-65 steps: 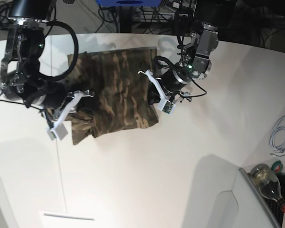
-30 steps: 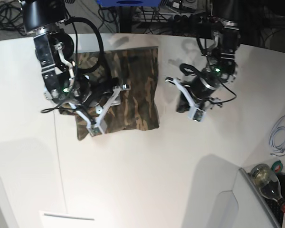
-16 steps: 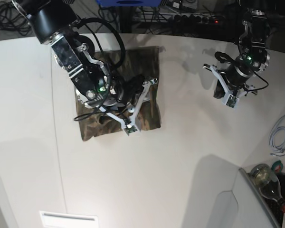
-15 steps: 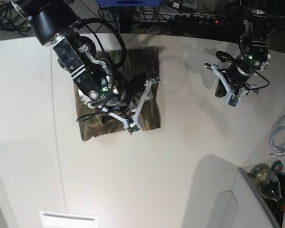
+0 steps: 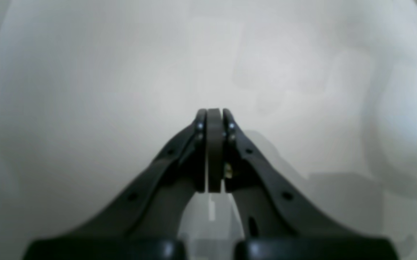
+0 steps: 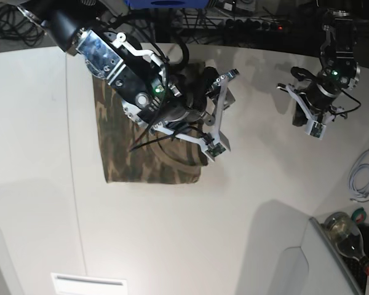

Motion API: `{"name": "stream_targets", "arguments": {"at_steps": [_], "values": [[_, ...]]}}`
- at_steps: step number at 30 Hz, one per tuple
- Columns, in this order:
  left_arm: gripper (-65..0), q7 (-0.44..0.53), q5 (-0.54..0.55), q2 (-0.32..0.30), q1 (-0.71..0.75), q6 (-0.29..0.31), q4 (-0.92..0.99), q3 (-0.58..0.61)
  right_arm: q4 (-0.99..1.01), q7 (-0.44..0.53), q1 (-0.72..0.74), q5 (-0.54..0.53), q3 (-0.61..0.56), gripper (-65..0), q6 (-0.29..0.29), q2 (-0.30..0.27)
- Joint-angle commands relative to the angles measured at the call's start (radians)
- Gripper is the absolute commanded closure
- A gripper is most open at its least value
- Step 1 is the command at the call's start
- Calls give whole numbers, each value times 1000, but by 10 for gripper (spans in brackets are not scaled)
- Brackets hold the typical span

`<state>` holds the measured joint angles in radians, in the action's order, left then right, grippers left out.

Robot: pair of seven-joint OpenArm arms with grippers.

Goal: Layout the t-shirt on the table in an organized manner, then fold the t-shirt properly
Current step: 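Fold the shirt over with the right gripper toward the left gripper, then press and smooth the folded shirt near the collar with the right gripper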

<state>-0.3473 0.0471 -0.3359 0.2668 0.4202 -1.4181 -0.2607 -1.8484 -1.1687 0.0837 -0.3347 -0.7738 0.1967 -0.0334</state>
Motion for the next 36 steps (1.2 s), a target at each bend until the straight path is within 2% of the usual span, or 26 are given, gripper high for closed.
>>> {"name": "stream_targets", "arguments": {"at_steps": [1,3,4,6,7,9,11,12,15,17,18,20,21,22,25,30,36], "values": [[0,24,3,-21,15,-8,-10,-35,-63,-6,-12,16,26,-314,45,-13],[0,24,7,-21,24,-7,-8,-90,-121,2,-49,53,72,-314,131,-30],[0,24,7,-21,29,-5,-7,-119,-121,34,-57,69,104,-312,143,-41],[0,26,9,-21,47,-5,-8,-156,-92,120,-60,69,162,-306,129,-64],[0,26,9,-21,53,-5,-11,-168,-63,171,-60,69,192,-279,122,-76],[0,26,9,-21,55,-5,-10,-182,-17,235,-63,69,233,-158,105,-89],[0,26,9,-21,58,10,-8,-183,-4,237,-88,69,245,-32,77,-90],[0,26,9,-21,67,42,-8,-185,-7,229,-108,69,242,-9,54,-90],[0,27,9,-19,73,162,-8,-188,-41,218,-184,92,158,-89,22,-87],[0,27,0,-19,75,210,-7,-217,-33,243,-198,181,12,-200,25,-95],[0,27,0,-19,75,223,-7,-251,-17,256,-203,247,-54,-260,37,-96],[0,26,0,-16,73,242,-7,-323,33,293,-204,380,-164,-377,97,-87],[0,24,0,-18,70,248,-7,-349,62,304,-204,426,-201,-417,117,-79],[0,21,-2,-19,68,253,-7,-369,83,307,-204,432,-210,-431,120,-69],[0,20,-2,-24,73,254,-7,-417,152,315,-197,434,-210,-431,122,-33],[0,24,-2,-36,91,254,41,-421,235,316,-187,435,-154,-423,123,16],[0,26,-2,-36,94,254,90,-421,280,318,-172,435,-151,-299,123,19]]}}
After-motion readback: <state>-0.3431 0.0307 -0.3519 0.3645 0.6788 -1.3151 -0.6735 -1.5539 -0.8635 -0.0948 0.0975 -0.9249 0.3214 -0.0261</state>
